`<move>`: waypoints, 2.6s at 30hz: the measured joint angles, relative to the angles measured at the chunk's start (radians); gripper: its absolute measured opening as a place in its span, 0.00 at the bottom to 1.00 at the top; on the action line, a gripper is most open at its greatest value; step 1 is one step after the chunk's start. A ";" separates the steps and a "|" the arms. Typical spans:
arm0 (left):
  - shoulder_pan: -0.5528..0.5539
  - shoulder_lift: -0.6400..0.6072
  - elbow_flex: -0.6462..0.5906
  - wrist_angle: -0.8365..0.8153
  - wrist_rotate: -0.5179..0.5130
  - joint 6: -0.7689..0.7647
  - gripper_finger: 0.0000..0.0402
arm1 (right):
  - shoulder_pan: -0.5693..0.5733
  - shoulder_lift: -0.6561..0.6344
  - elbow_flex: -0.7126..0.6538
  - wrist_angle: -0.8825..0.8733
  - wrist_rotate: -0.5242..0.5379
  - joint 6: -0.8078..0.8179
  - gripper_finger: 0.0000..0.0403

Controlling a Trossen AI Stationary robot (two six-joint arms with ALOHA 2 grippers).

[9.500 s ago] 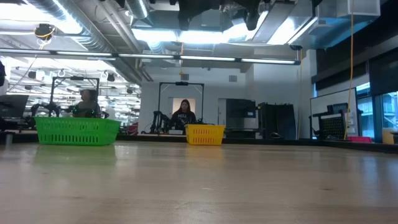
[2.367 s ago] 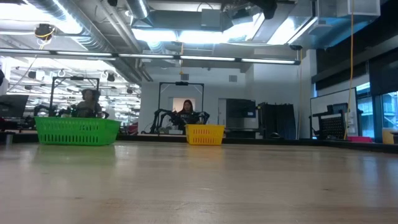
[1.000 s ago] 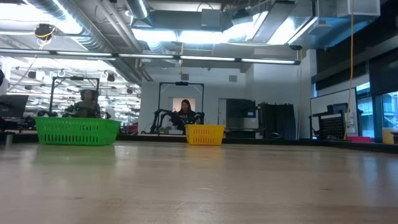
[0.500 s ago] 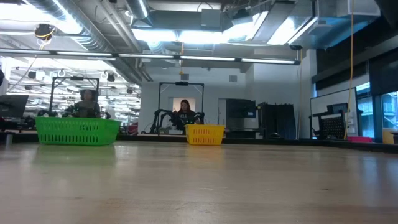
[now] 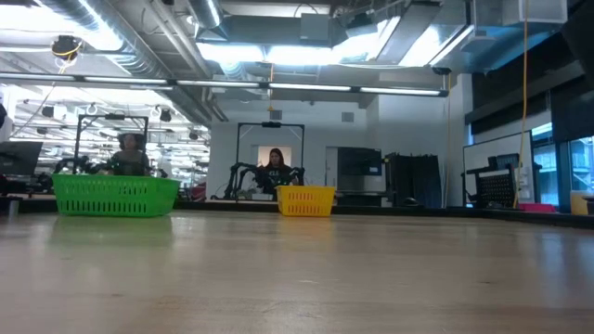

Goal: Sort & place blocks by color
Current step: Put the right light blue block into the blue bin

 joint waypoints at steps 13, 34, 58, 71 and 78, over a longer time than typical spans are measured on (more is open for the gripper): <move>0.000 0.000 0.001 -0.014 -0.024 0.000 0.62 | 0.000 -0.003 0.000 -0.021 -0.003 -0.016 0.34; 0.000 0.000 0.001 -0.014 0.133 -0.008 0.62 | -0.015 -0.565 -0.515 0.673 0.428 0.175 0.34; 0.000 0.042 0.001 0.002 0.130 -0.267 0.62 | -0.649 -0.755 -0.631 1.291 0.116 -0.716 0.34; 0.000 0.043 0.000 0.001 0.101 -0.290 0.62 | -0.782 -0.754 -0.589 1.273 0.062 -0.765 0.34; 0.000 0.043 0.000 0.001 0.101 -0.289 0.62 | -0.815 -0.754 -0.589 1.272 0.051 -0.767 0.34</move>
